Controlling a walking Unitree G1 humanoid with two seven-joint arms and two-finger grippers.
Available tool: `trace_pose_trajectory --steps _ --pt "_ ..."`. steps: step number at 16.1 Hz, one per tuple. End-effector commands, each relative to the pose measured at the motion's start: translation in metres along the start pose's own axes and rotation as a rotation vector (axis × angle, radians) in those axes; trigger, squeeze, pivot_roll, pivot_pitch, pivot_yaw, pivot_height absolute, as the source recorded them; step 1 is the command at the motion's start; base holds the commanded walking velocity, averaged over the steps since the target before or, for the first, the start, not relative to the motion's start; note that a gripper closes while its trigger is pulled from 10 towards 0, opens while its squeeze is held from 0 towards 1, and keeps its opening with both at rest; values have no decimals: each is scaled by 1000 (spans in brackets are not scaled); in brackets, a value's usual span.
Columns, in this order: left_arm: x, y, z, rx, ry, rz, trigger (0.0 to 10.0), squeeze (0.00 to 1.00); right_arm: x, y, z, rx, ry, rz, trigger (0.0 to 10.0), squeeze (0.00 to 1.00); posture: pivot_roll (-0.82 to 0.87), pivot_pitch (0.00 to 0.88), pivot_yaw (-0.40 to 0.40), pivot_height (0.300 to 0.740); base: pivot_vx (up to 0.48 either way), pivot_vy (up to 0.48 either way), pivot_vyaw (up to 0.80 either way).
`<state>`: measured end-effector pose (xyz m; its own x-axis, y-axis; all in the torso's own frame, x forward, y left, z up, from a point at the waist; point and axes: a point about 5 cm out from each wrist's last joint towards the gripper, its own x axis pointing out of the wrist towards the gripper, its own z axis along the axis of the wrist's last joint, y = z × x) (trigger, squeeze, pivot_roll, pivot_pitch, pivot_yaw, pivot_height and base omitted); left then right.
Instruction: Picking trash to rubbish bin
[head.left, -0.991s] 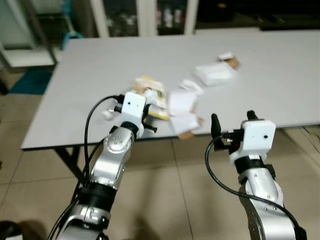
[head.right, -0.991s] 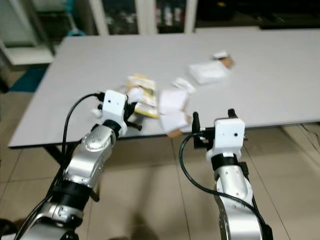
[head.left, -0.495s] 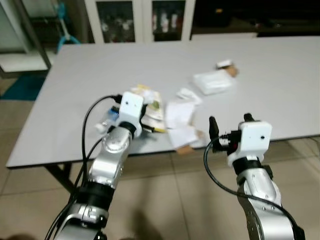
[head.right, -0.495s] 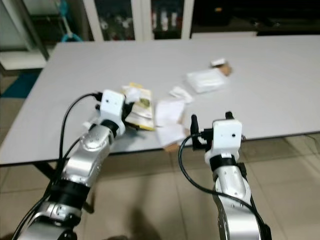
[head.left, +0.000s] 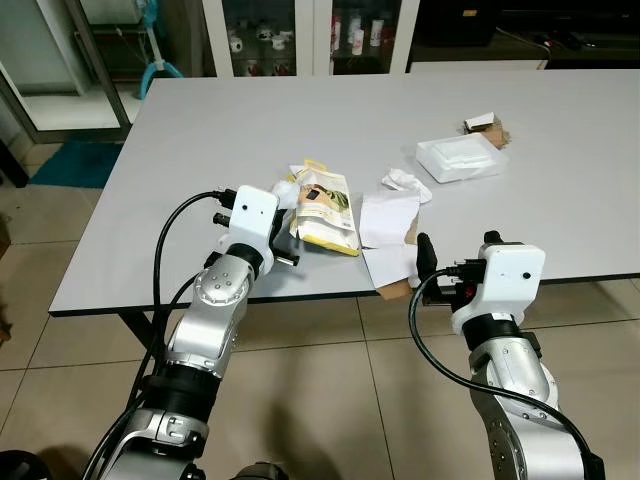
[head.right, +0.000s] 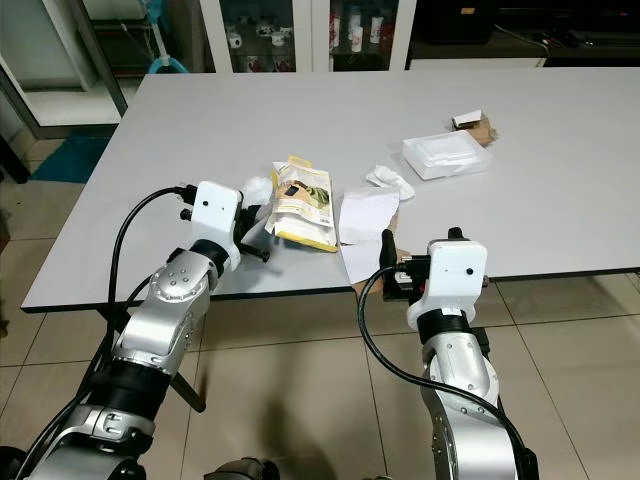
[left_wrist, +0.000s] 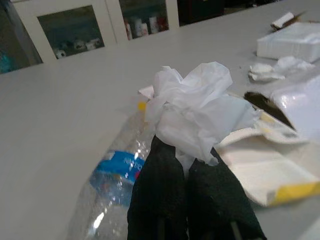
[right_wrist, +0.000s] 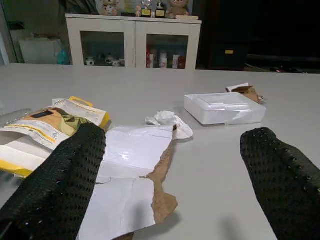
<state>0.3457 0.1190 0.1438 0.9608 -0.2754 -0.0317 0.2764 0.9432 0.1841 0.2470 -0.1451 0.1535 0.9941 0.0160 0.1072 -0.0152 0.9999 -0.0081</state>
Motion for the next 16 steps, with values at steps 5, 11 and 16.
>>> trace_pose_trajectory --steps 5,11,16 --pt "-2 0 -6 23 27 -23 10000 0 1 1 -4 11 23 -3 10000 0 169 113 8 740 0 0 0" --pt "-2 -3 -7 19 29 -31 10000 0 1 2 -4 13 22 2 10000 0 166 109 7 740 0 0 0" --pt "-1 -1 -5 18 27 -28 10000 0 3 -3 -2 50 14 -36 10000 0 168 109 5 740 0 0 0"
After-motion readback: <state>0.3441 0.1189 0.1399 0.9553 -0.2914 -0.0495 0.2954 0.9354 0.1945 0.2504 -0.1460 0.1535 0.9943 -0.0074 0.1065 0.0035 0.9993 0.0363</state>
